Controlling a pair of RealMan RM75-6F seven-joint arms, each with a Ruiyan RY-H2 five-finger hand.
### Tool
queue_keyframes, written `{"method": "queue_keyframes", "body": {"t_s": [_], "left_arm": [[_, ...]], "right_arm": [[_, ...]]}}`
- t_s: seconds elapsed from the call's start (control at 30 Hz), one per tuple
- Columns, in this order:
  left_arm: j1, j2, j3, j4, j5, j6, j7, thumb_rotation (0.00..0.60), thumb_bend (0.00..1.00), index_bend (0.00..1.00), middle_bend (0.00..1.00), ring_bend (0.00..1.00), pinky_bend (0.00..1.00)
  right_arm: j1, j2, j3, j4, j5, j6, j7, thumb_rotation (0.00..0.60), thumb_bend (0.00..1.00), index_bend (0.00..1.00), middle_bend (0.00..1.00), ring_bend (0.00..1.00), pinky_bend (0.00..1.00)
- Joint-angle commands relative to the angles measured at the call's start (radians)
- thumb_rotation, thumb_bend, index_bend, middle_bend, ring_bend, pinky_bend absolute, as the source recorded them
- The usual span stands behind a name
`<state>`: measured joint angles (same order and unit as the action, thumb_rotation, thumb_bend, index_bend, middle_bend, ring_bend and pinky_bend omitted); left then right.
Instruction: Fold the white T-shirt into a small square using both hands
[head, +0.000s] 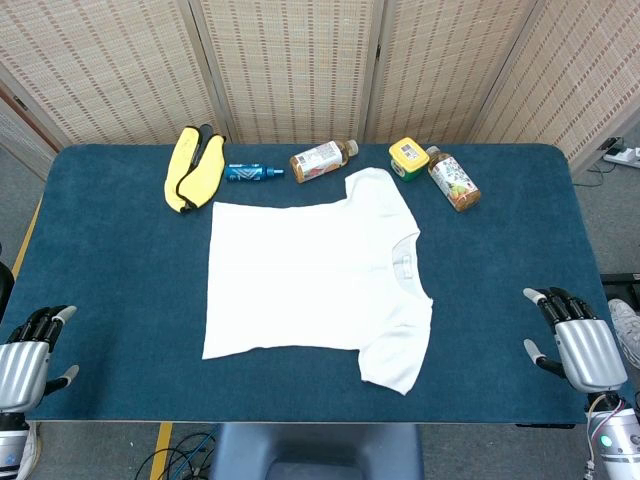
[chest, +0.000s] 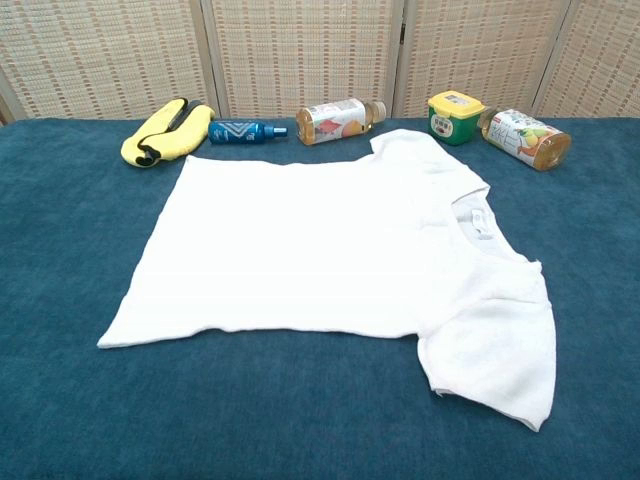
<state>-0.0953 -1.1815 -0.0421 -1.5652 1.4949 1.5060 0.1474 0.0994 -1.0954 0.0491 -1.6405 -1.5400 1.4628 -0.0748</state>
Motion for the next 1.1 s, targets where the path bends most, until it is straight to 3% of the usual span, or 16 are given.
{"method": "queue_keyframes", "body": {"t_s": [0.03,0.13,0.33,0.6,0.9,1.1], "left_arm": [[-0.021,-0.001,-0.006,0.007,0.035,0.001,-0.017,0.6,0.17,0.22,0.24,0.2,0.32],[-0.046,0.002,-0.011,0.0,0.067,-0.01,-0.043,0.6,0.17,0.26,0.28,0.26,0.34],[-0.115,-0.003,-0.009,0.001,0.144,-0.061,-0.07,0.6,0.17,0.36,0.4,0.38,0.47],[-0.224,-0.048,0.013,0.024,0.23,-0.178,-0.084,0.6,0.17,0.41,0.63,0.59,0.74],[-0.296,-0.137,0.036,0.075,0.223,-0.295,-0.06,0.6,0.17,0.44,0.84,0.77,0.93],[-0.318,-0.192,0.044,0.092,0.191,-0.346,-0.024,0.6,0.17,0.45,0.9,0.82,0.95]], "right_arm": [[-0.006,0.009,0.003,-0.006,-0.003,0.014,-0.001,0.6,0.3,0.14,0.21,0.19,0.22],[-0.01,0.016,0.005,-0.009,-0.008,0.028,0.0,0.6,0.3,0.14,0.21,0.19,0.22],[-0.012,0.02,0.001,-0.009,-0.013,0.03,0.003,0.6,0.31,0.14,0.21,0.19,0.22],[-0.01,0.021,0.002,-0.005,-0.015,0.027,0.01,0.6,0.3,0.14,0.21,0.2,0.22],[-0.009,0.014,-0.001,0.014,-0.002,0.012,0.021,0.6,0.3,0.14,0.21,0.21,0.24],[-0.007,0.007,-0.003,0.027,0.001,0.004,0.035,0.6,0.3,0.14,0.21,0.22,0.24]]}}
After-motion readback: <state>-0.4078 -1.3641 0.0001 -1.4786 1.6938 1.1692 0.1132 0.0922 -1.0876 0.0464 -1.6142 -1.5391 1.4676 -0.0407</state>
